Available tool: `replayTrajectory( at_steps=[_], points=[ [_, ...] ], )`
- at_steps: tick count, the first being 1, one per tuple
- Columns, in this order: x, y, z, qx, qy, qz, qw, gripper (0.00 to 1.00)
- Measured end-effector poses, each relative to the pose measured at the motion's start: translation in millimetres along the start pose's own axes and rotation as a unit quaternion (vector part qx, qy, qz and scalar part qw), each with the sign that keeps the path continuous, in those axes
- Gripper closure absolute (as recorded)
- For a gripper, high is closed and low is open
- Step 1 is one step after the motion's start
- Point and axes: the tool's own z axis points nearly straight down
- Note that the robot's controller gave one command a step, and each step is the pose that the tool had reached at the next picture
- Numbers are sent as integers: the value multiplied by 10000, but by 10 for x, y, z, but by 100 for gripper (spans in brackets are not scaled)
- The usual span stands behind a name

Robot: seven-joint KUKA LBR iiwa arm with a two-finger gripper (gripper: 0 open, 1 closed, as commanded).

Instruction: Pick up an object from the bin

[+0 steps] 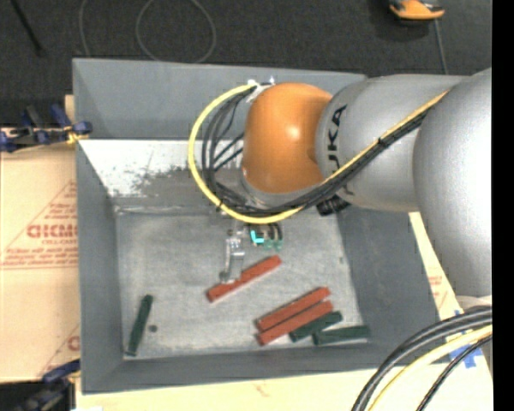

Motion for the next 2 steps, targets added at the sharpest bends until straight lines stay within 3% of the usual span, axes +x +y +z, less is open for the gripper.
replayTrajectory(
  at_steps=[1, 2],
  points=[
    [525, -258, 669, 17, 5, -1874, 9823, 0],
    [503, -242, 644, 4, -26, -1855, 9826, 100]
  ],
)
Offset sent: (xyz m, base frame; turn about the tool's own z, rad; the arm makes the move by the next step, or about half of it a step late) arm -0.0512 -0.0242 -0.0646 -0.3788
